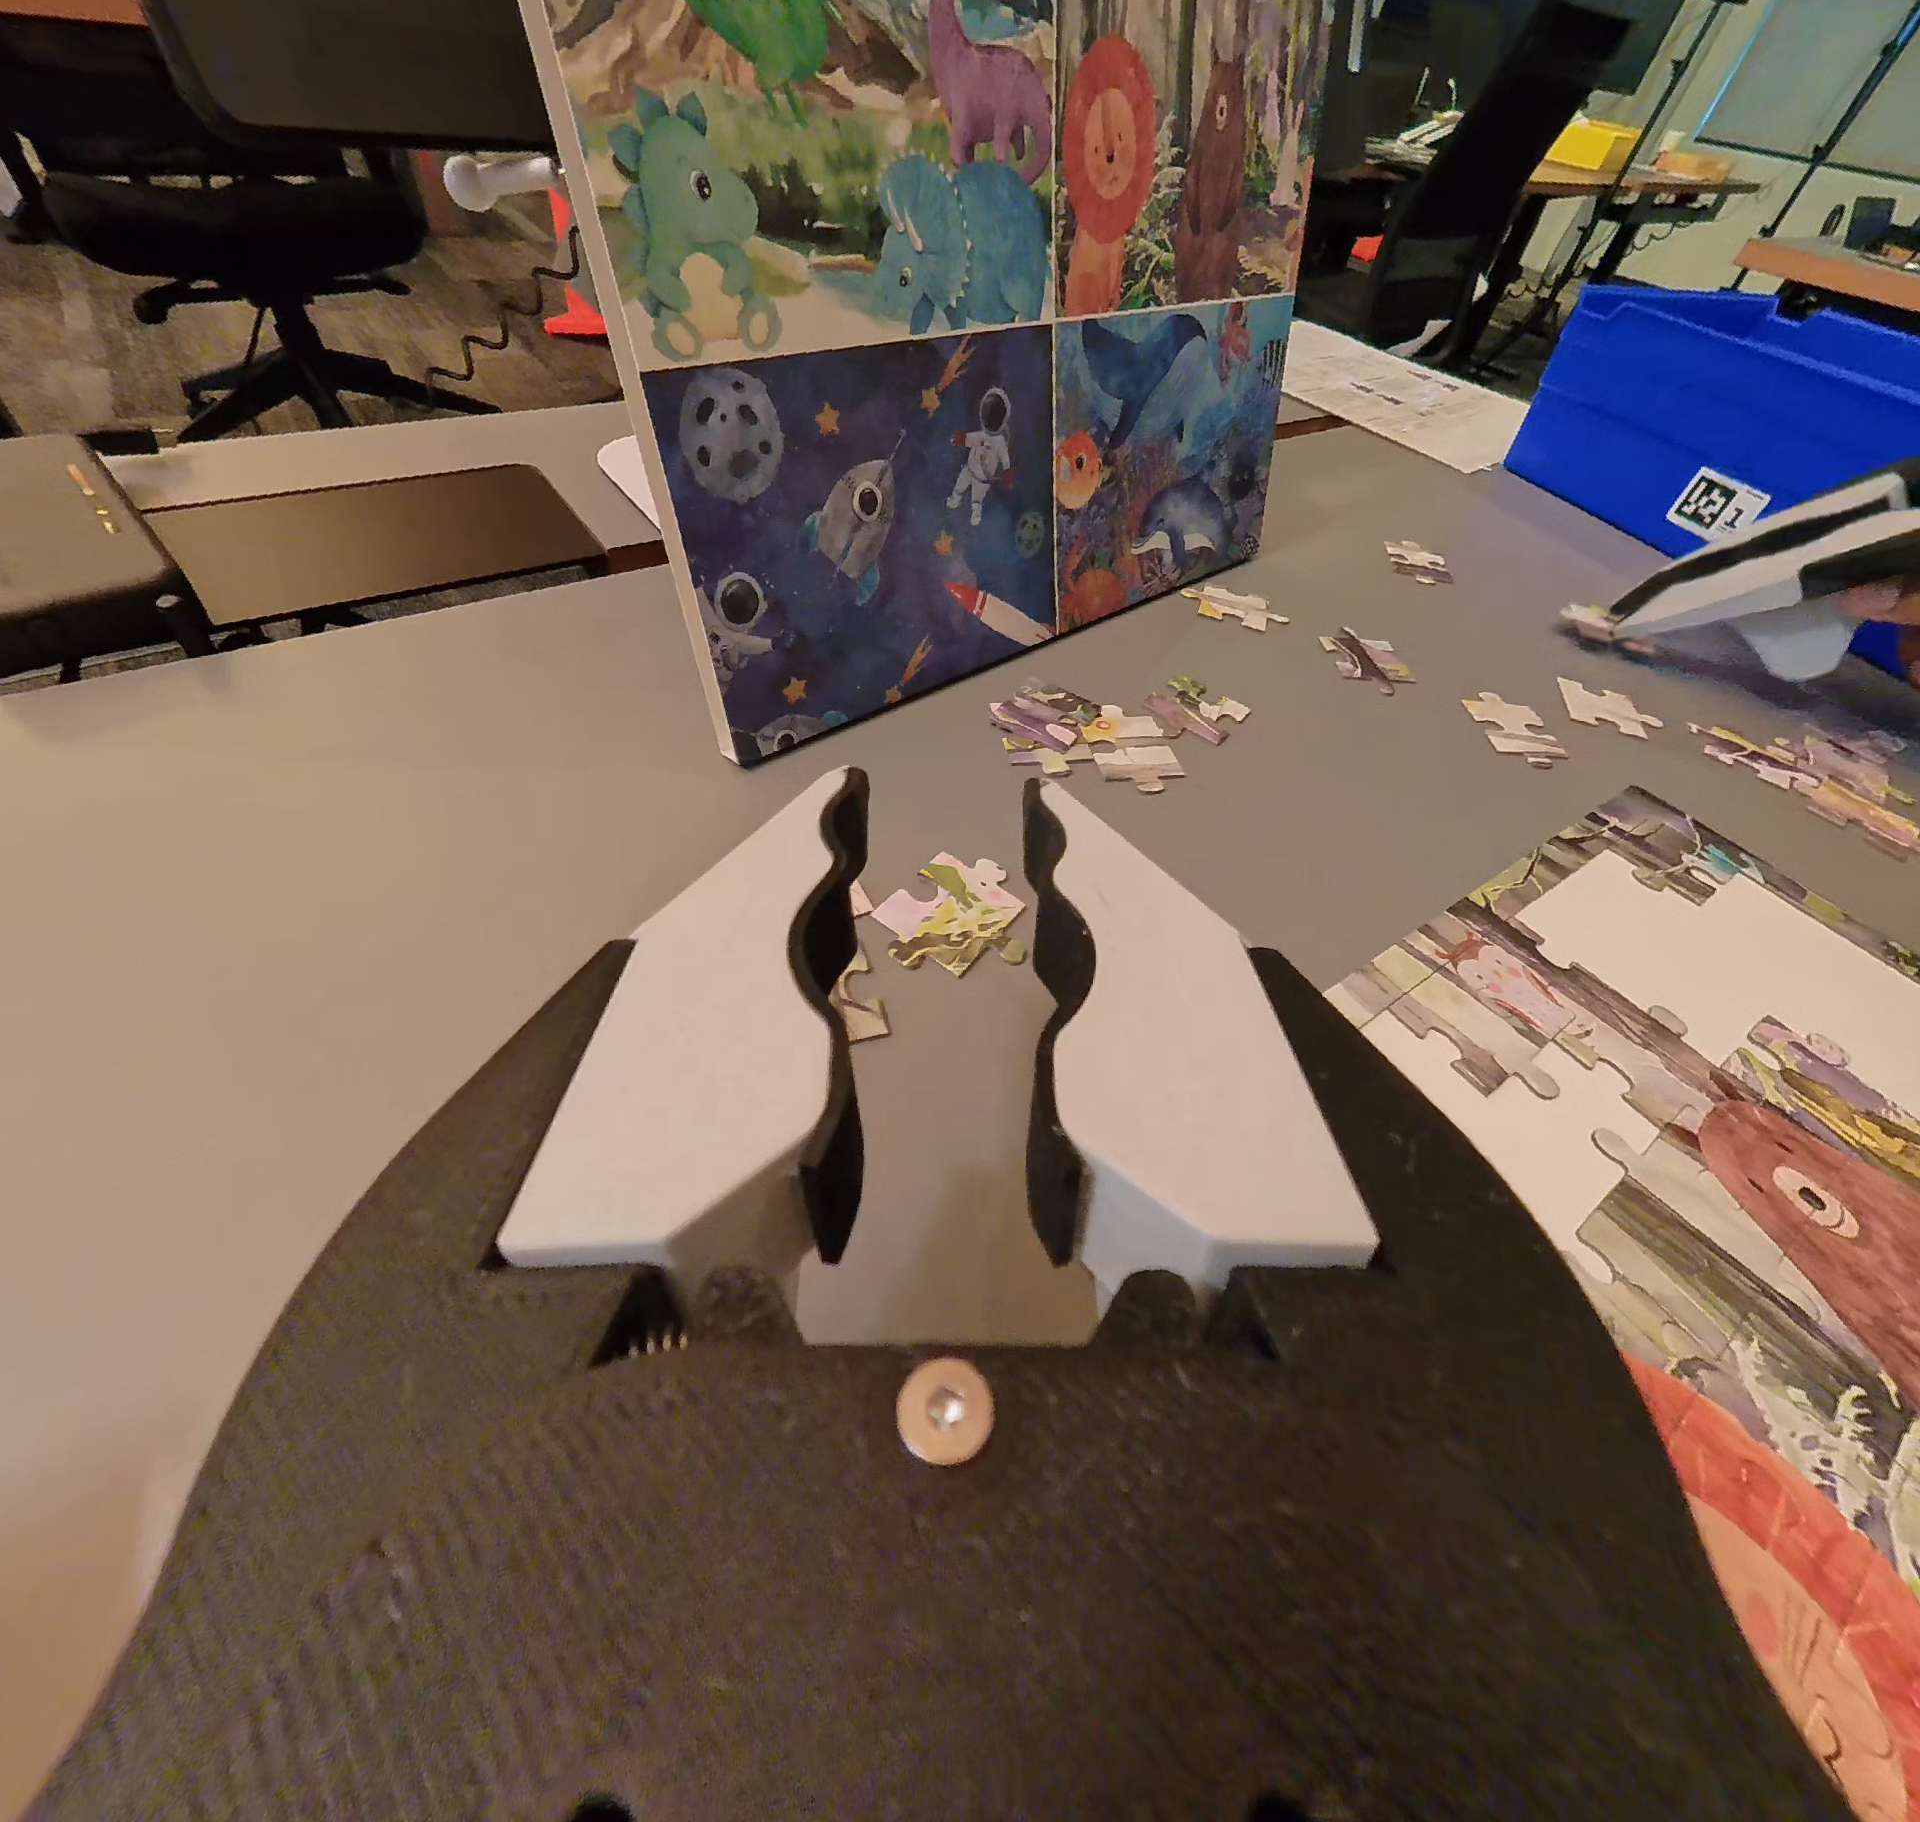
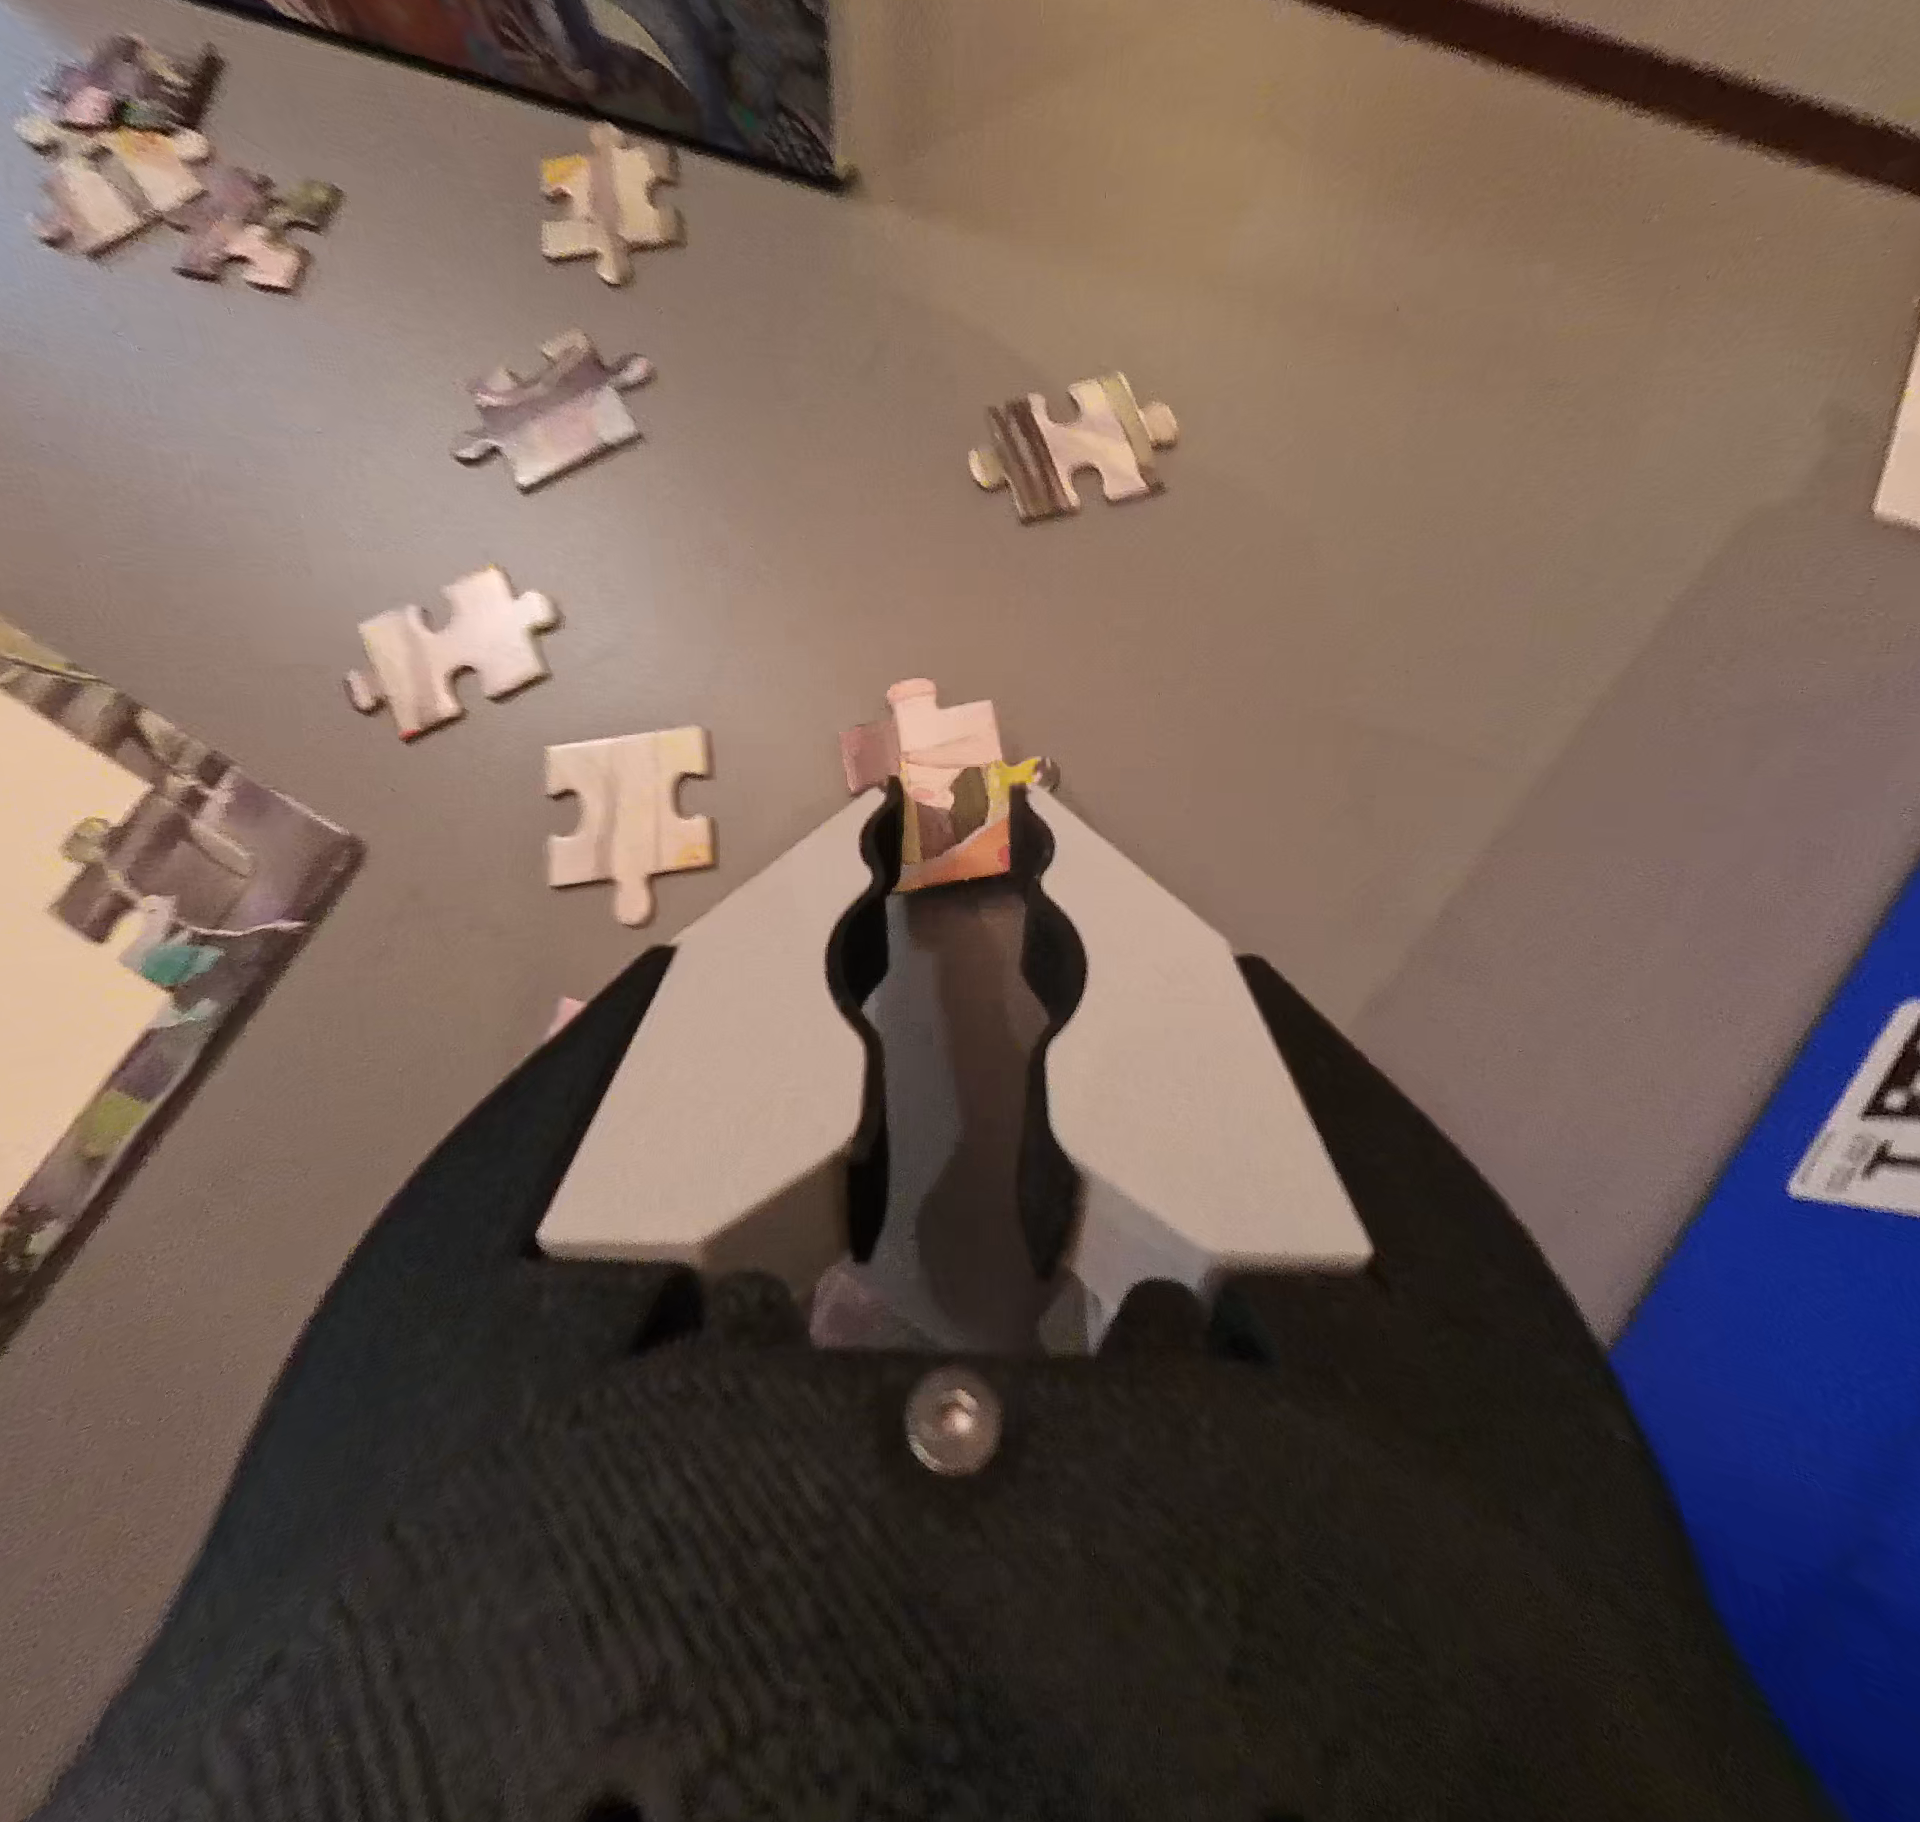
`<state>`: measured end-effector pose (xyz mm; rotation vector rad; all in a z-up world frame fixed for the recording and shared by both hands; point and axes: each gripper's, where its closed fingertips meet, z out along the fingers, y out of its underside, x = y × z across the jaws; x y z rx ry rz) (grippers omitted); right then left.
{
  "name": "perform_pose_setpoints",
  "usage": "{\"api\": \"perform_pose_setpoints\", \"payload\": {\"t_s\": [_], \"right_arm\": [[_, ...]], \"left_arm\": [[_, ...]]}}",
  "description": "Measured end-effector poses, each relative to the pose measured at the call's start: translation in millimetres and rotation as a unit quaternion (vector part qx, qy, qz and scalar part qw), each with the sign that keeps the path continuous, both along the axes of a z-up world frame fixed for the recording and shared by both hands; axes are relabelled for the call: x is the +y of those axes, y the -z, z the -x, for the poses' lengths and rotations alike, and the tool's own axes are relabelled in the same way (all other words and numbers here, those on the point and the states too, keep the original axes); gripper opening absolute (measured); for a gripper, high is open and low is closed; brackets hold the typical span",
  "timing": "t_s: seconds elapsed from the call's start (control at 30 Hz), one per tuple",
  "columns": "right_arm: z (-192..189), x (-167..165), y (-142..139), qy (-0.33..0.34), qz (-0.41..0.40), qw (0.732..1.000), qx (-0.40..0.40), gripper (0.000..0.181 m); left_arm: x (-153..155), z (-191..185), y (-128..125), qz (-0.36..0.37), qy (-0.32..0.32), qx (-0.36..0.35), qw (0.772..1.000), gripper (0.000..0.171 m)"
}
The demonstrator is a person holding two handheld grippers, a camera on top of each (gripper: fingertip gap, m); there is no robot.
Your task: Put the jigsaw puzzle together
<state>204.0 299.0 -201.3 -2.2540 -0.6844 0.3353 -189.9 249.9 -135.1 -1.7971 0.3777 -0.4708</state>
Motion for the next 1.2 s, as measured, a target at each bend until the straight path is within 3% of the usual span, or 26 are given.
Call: {"api": "perform_pose_setpoints", "payload": {"t_s": [0.03,0.1,0.27,0.4,0.57,0.7,0.97,1.17,1.2], "right_arm": [[6.4,-1.1,-5.9,-0.017,-0.013,1.0,0.007,0.018],[23.0,-7.4,-21.2,-0.063,-0.043,0.997,0.028,0.0],[69.2,-42.5,-58.2,-0.196,-0.096,0.973,0.075,0.0],[54.8,-32.0,-56.5,-0.154,-0.113,0.981,0.039,0.0],[11.5,-8.9,-47.9,-0.041,-0.072,0.994,0.075,0.022],[8.8,-5.2,-35.4,-0.028,-0.049,0.995,0.086,0.033],[17.3,-0.9,4.3,-0.032,-0.012,0.999,0.026,0.051],[10.0,4.8,10.6,-0.025,-0.023,0.999,0.0,0.028],[12.4,3.3,10.6,-0.033,-0.021,0.999,0.003,0.013]], "left_arm": [[-0.2,-0.3,-0.4,-0.001,0.001,0.0,1.0,0.027],[-0.8,-1.4,-1.4,-0.003,0.003,-0.001,1.0,0.027],[-5.9,-12.7,-6.2,-0.011,0.027,-0.005,1.0,0.028],[-8.6,-21.6,-3.3,-0.026,0.037,0.035,0.998,0.028],[-11.5,-30.4,0.2,-0.031,0.048,0.059,0.997,0.027],[-11.1,-30.0,0.6,-0.028,0.049,0.054,0.997,0.027],[-11.6,-30.8,0.6,-0.027,0.051,0.054,0.997,0.027],[-11.5,-31.0,0.5,-0.026,0.052,0.052,0.997,0.027],[-11.6,-31.2,0.6,-0.027,0.052,0.053,0.997,0.027]]}}
